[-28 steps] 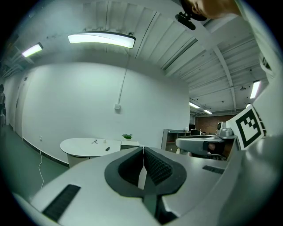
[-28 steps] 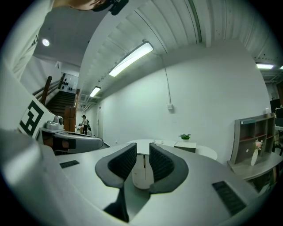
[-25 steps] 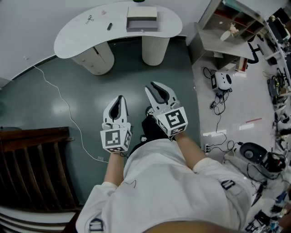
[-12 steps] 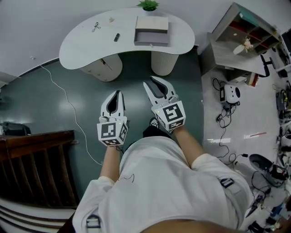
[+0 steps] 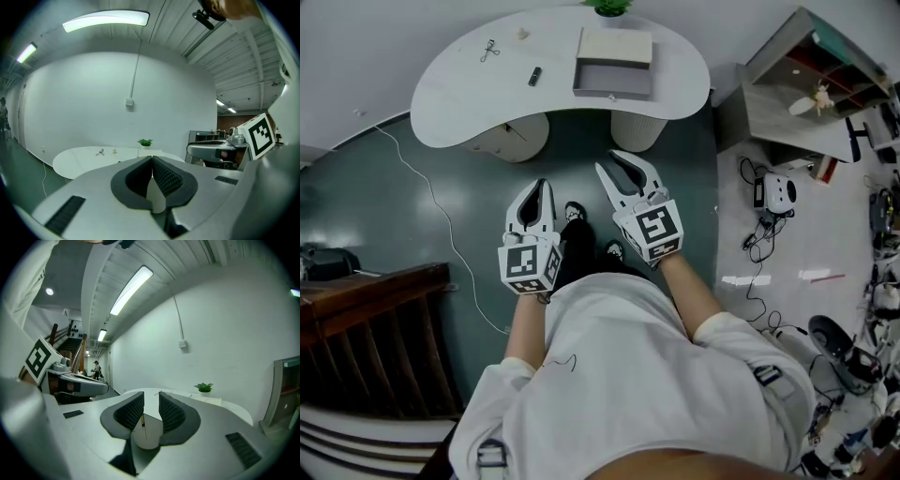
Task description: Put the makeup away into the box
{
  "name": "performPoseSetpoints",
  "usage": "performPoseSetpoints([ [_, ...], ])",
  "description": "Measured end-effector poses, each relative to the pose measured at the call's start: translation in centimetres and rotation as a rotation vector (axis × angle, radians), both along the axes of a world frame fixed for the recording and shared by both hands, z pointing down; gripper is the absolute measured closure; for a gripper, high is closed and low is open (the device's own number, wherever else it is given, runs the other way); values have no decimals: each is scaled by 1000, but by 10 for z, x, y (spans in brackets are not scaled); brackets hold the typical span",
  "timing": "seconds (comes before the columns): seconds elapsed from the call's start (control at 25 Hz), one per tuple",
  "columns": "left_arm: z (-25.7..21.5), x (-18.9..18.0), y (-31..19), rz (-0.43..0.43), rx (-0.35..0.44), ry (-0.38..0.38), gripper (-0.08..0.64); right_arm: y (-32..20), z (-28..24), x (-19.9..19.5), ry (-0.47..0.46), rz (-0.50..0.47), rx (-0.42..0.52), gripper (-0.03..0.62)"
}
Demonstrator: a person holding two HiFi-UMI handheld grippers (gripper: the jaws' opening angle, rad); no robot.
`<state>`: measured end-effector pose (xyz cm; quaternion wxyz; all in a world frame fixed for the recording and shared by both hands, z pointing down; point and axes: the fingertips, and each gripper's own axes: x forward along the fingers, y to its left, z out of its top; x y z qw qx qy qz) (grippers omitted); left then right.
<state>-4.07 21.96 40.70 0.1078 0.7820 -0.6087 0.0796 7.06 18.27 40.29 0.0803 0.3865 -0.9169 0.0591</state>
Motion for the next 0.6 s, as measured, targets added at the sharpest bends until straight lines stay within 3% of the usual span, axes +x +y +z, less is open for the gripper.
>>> performPoseSetpoints([
  [0.2, 13, -18, -50, -6, -9, 40, 538, -45, 13, -17, 42, -7, -10, 508],
  [0.6, 35, -79, -194, 38, -68, 59, 538, -166, 28, -91, 296, -158, 19, 506],
])
